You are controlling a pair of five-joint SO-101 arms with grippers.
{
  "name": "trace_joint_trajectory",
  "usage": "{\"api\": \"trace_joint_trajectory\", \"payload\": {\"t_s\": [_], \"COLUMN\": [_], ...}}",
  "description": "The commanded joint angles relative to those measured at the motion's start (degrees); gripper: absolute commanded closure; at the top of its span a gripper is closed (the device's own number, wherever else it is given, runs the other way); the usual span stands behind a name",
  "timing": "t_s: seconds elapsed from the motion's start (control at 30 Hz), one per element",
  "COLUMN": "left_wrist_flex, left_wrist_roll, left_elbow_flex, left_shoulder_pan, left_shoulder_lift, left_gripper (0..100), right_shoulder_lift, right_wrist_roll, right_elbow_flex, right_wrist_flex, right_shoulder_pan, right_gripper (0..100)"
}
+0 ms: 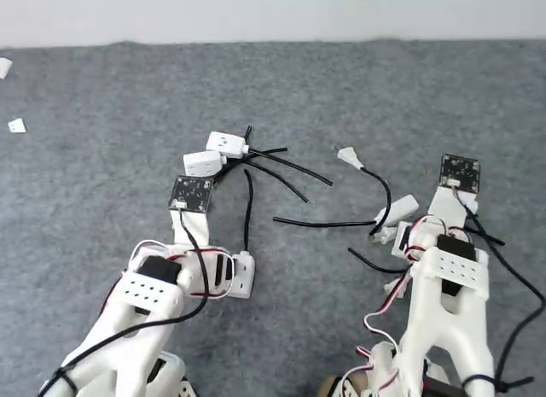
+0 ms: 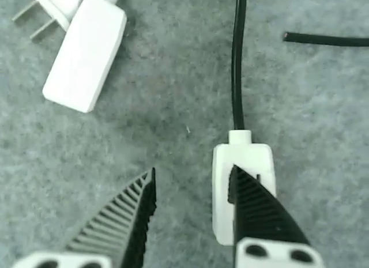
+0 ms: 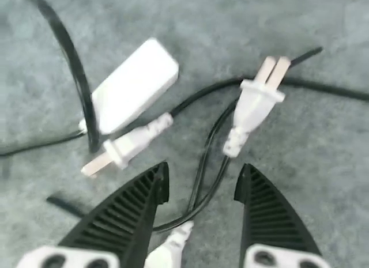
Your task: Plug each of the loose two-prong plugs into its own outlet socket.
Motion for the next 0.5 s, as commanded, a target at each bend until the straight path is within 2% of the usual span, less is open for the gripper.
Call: {"api": "trace_joint_trajectory", "payload": {"t_s": [0.0, 0.07, 0.13, 0.27, 0.37, 0.47], "left_wrist_flex": [-1.2, -1.2, -1.2, -1.3, -1.3, -1.3], "left_wrist_roll": [-0.5, -0.3, -0.1, -0.1, -0.4, -0.5], "left_elbow_flex": [-3.0, -4.5, -5.4, -5.5, -4.9, -3.6], "left_shoulder_pan": [-4.1, -7.2, -9.3, -9.6, -6.0, -1.4], "left_shoulder_lift": [0.4, 0.8, 0.8, 0.8, 0.9, 0.5], "left_gripper": [82, 82, 82, 89, 95, 96], "right_shoulder_lift": [-0.8, 1.5, 5.1, 16.6, 25.6, 31.6], "right_wrist_roll": [-0.5, -1.1, -4.9, -8.4, -8.4, -8.8], "right_elbow_flex": [-2.8, -3.4, -6.5, -15.9, -23.8, -31.4], "right_wrist_flex": [-3.0, -4.4, -4.3, -0.6, 5.9, 12.8], "right_shoulder_pan": [3.6, 5.8, 8.4, 10.8, 10.4, 10.5], "right_gripper": [80.1, 80.1, 80.1, 80.1, 80.1, 80.1]}}
